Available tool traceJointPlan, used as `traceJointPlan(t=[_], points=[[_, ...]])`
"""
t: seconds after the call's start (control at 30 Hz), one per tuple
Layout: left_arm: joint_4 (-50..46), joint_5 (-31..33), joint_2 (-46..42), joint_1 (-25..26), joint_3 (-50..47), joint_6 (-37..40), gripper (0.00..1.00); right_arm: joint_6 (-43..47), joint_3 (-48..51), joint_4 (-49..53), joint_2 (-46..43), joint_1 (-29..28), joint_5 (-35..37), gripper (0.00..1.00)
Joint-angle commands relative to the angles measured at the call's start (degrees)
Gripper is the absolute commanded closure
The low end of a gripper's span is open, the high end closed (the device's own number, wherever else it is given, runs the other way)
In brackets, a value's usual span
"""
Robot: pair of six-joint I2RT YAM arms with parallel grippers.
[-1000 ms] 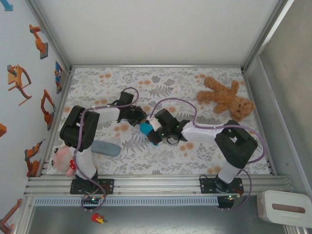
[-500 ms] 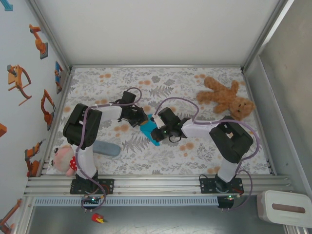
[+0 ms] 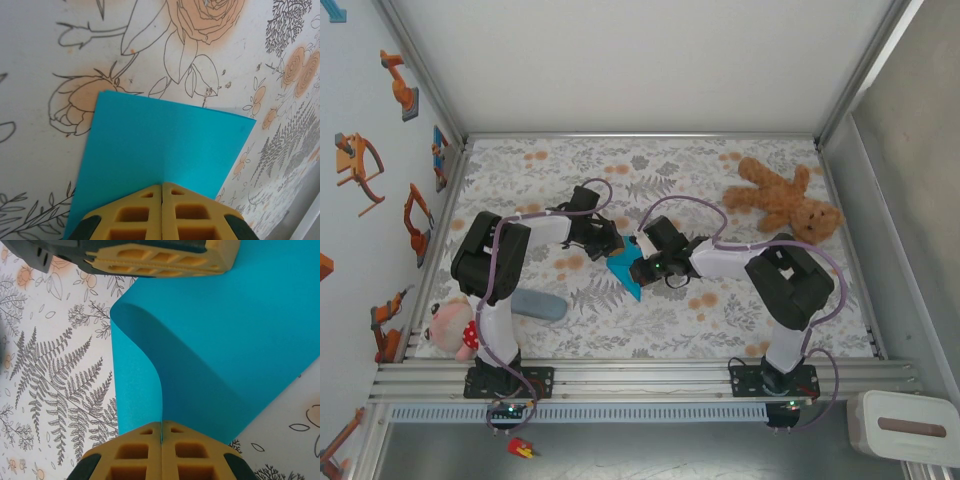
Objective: Fold a paper plane with a square sheet of paper (pick it up from the middle)
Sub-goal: Third fold the triangle at the center of the table.
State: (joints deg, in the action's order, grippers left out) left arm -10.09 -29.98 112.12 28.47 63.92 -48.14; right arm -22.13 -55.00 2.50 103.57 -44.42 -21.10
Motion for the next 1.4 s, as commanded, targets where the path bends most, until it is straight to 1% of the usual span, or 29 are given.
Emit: traceJointPlan(t=[0.0, 0.9, 1.37], points=[[-3.5, -0.5, 1.8, 0.2, 0.5, 1.8, 0.95, -0.5, -1.7, 1.5, 0.7, 0.3, 1.2, 1.0], [-3.1, -1.5, 2.9, 0.2, 0.7, 2.0, 0.99, -0.6, -2.4, 1.9, 1.9, 0.3, 1.9, 1.0], [-3.0, -1.6, 2.8, 0.2, 0.6, 1.9, 0.98, -0.7, -2.6, 2.4, 2.7, 0.4, 1.2, 1.0]])
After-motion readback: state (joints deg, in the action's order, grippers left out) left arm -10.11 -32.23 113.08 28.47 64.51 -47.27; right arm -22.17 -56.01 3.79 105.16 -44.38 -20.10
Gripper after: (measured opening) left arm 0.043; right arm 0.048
